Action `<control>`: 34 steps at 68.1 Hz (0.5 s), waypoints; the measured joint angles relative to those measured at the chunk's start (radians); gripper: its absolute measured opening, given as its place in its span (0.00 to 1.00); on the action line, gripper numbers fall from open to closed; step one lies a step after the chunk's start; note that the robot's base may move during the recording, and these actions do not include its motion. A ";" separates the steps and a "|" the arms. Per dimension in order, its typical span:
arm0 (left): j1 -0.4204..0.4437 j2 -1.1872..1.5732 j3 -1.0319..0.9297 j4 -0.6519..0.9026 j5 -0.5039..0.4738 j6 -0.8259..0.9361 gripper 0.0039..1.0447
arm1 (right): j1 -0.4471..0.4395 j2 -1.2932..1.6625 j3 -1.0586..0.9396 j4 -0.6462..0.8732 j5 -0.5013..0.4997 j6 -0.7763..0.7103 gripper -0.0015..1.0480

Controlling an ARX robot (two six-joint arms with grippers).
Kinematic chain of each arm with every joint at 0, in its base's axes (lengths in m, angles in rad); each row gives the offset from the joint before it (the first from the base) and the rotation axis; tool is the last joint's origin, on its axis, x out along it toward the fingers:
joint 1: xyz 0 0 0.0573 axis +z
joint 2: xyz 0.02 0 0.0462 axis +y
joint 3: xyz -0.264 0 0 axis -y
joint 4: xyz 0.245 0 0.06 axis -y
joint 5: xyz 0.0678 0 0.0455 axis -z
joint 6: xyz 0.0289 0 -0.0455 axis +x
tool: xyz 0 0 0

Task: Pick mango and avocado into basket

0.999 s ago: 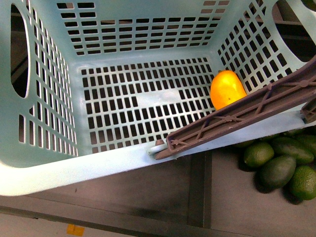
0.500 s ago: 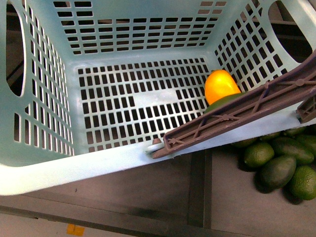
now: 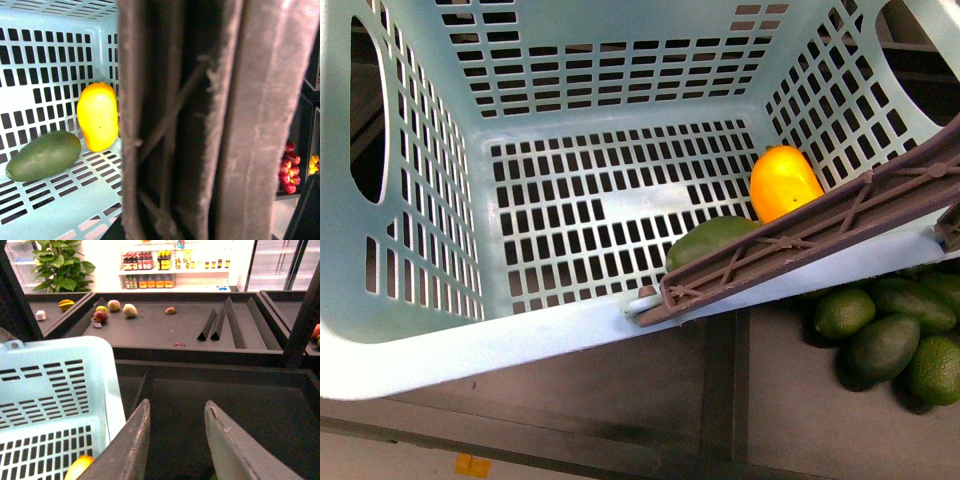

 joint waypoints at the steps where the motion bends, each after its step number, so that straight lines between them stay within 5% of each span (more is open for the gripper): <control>1: 0.000 0.000 0.000 0.000 0.000 0.000 0.13 | 0.000 -0.005 -0.008 0.002 0.000 -0.001 0.31; 14: 0.000 0.000 0.000 0.000 -0.005 0.003 0.13 | 0.000 -0.104 -0.122 0.022 0.000 -0.019 0.02; 34: 0.000 0.000 0.000 0.000 -0.002 0.003 0.13 | 0.000 -0.249 -0.240 -0.004 0.000 -0.018 0.02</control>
